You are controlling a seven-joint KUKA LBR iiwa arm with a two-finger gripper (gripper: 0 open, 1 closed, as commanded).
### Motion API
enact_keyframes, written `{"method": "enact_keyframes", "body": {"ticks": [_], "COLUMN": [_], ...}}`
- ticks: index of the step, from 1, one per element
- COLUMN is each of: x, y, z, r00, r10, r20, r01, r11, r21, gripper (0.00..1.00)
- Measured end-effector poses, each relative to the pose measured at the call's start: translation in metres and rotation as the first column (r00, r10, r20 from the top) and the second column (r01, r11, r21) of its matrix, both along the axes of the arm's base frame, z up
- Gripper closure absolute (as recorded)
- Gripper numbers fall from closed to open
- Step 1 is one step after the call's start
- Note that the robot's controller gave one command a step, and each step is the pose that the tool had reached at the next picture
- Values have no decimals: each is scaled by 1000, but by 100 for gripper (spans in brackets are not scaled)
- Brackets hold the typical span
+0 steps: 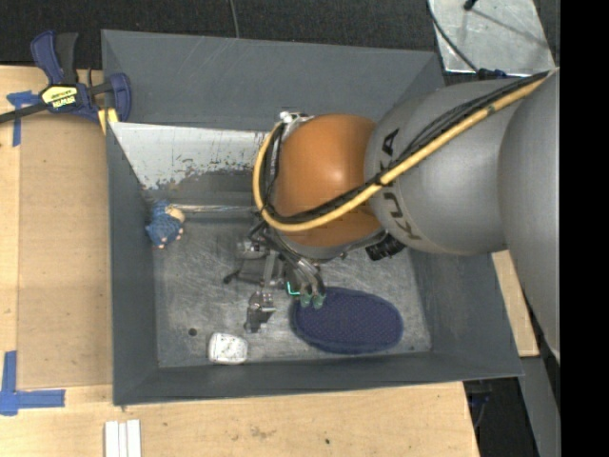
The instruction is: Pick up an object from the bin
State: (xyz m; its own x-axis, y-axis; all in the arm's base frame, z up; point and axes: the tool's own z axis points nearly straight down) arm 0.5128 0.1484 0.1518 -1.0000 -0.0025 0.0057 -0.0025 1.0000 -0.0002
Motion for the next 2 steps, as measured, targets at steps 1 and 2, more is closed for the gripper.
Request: {"method": "enact_keyframes", "body": {"ticks": [1, 2], "x": [53, 52], "y": [-63, -59], "z": [-57, -54], "r00": [999, 999], "r10": [36, 39], "r20": [8, 10], "r01": [-36, -39], "r11": [999, 999], "r21": [-2, 1], "gripper": [0, 100]}}
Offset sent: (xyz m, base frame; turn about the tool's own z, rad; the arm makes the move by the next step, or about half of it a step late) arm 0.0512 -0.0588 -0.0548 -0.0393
